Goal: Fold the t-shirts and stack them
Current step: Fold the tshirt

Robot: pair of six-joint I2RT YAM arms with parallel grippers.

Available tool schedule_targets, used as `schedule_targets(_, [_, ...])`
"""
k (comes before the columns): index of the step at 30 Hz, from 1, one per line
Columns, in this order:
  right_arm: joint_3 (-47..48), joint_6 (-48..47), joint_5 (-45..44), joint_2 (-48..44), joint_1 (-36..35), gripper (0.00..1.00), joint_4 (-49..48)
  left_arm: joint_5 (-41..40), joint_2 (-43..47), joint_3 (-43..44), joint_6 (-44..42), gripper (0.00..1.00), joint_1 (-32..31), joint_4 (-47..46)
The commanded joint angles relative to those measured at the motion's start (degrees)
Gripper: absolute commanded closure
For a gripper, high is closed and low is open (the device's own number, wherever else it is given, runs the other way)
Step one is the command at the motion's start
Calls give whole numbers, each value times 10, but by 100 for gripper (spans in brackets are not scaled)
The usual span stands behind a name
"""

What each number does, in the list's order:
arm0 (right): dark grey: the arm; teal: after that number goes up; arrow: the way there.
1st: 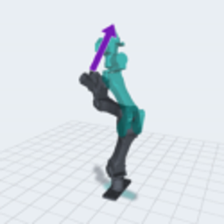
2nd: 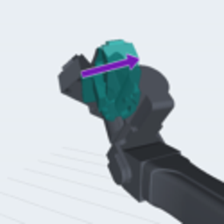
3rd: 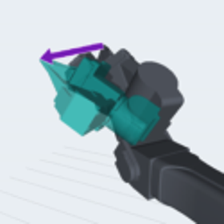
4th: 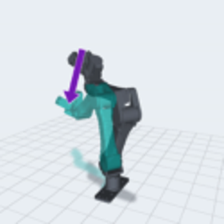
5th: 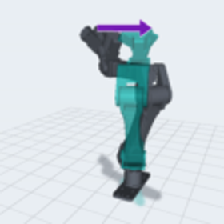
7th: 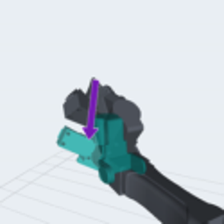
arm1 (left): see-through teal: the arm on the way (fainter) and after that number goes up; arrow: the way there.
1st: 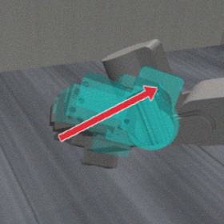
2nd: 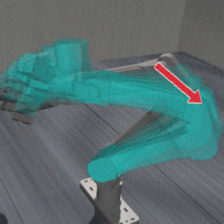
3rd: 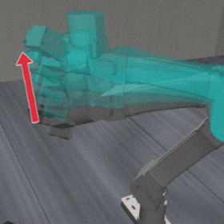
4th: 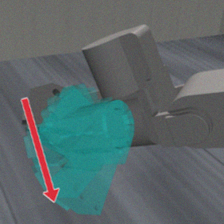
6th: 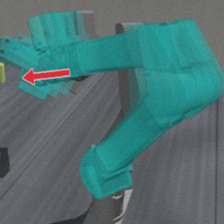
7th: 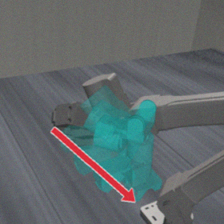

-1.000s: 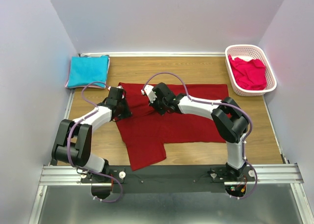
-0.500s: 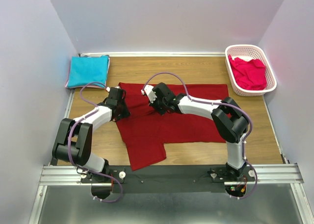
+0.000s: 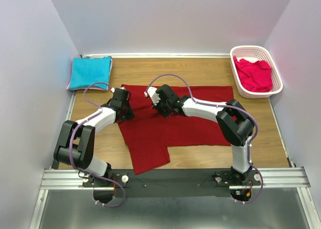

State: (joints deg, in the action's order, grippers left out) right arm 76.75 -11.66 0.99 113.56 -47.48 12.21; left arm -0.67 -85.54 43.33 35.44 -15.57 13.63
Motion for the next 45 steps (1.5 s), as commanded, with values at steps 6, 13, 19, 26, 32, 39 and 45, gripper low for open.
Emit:
schedule_targets(6, [-3,-14,-2,-8,2,99,9,4,38,29,9,95,-4,40])
schedule_targets(13, [-6,-34,-6,-20,2,99,10,30,72,24,22,100,-4,70])
schedule_targets(19, [-22,-44,-21,-30,2,99,10,44,84,10,34,100,-4,91])
schedule_targets(26, [-41,-51,-32,-45,2,99,12,74,73,-20,49,100,-4,69])
schedule_targets(32, [-48,-49,-27,-47,2,99,20,75,43,-36,48,100,-4,53])
schedule_targets(39, [-55,-35,-13,-42,2,90,27,72,32,-50,46,100,-3,41])
schedule_targets(45, [-46,-29,8,-43,2,73,39,67,38,-50,47,93,-4,46])
